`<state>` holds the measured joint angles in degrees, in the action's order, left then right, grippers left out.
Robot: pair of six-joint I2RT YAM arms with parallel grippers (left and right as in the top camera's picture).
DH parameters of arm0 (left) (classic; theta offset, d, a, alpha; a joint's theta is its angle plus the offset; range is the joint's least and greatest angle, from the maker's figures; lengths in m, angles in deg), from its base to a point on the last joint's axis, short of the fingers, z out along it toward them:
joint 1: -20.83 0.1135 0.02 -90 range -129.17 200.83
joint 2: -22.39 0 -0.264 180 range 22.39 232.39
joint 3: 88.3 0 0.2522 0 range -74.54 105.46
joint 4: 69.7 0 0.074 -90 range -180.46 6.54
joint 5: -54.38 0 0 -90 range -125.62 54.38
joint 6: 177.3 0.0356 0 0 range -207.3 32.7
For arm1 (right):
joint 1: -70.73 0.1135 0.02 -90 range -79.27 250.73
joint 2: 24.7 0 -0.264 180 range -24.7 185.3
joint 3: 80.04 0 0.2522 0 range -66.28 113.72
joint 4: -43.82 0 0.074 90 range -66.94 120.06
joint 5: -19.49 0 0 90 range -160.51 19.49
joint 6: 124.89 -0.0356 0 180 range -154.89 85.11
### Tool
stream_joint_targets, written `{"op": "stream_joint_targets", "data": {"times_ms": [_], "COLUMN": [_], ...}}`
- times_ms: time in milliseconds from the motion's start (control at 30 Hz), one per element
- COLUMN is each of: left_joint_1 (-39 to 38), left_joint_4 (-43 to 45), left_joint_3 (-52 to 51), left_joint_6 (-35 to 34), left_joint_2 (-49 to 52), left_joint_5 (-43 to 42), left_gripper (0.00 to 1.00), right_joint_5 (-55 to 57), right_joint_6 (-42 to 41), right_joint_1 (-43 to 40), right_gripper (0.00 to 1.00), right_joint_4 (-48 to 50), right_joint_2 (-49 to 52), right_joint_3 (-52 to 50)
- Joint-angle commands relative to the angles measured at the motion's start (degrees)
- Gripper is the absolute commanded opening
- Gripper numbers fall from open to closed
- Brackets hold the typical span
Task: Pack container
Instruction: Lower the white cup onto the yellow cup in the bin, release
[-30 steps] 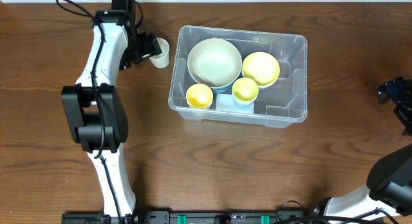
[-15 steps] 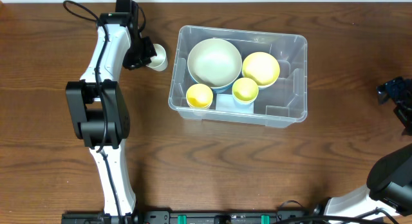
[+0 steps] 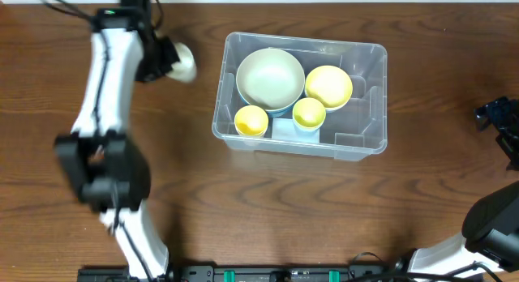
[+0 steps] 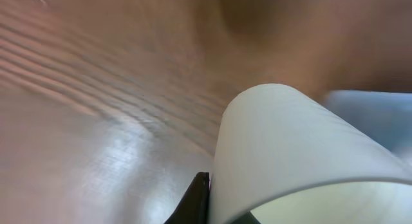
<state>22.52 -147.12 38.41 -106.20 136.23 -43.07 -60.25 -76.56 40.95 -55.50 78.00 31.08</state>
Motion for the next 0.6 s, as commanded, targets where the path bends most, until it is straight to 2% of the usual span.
{"op": "stream_joint_targets", "data": {"times_ms": [0,100,233,367,567], "left_joint_1": [-2.29,-6.97,-14.36,-20.15,-24.35], "left_joint_4": [-1.46,-4.74,-10.03,-15.21,-16.37], "left_joint_3": [1.31,1.29,1.29,0.92,-1.33], "left_joint_6": [3.54,7.23,7.74,7.72,7.72], "left_joint_2": [-14.58,-22.88,-28.13,-27.96,-25.09], "left_joint_5": [-1.51,-1.29,-0.44,-0.44,1.18], "left_gripper": [0.06,0.06,0.06,0.06,0.06], "right_joint_5": [0.63,0.63,0.66,0.63,0.63], "right_joint_6": [-0.72,-0.72,-0.72,-0.72,-0.72], "right_joint_1": [-0.22,-0.22,-0.22,-0.22,-0.22], "right_gripper": [0.99,0.99,0.99,0.99,0.99], "right_joint_4": [0.09,0.09,0.09,0.09,0.09], "right_joint_2": [0.07,0.07,0.07,0.07,0.07], "right_joint_3": [-0.17,-0.17,-0.17,-0.17,-0.17]}}
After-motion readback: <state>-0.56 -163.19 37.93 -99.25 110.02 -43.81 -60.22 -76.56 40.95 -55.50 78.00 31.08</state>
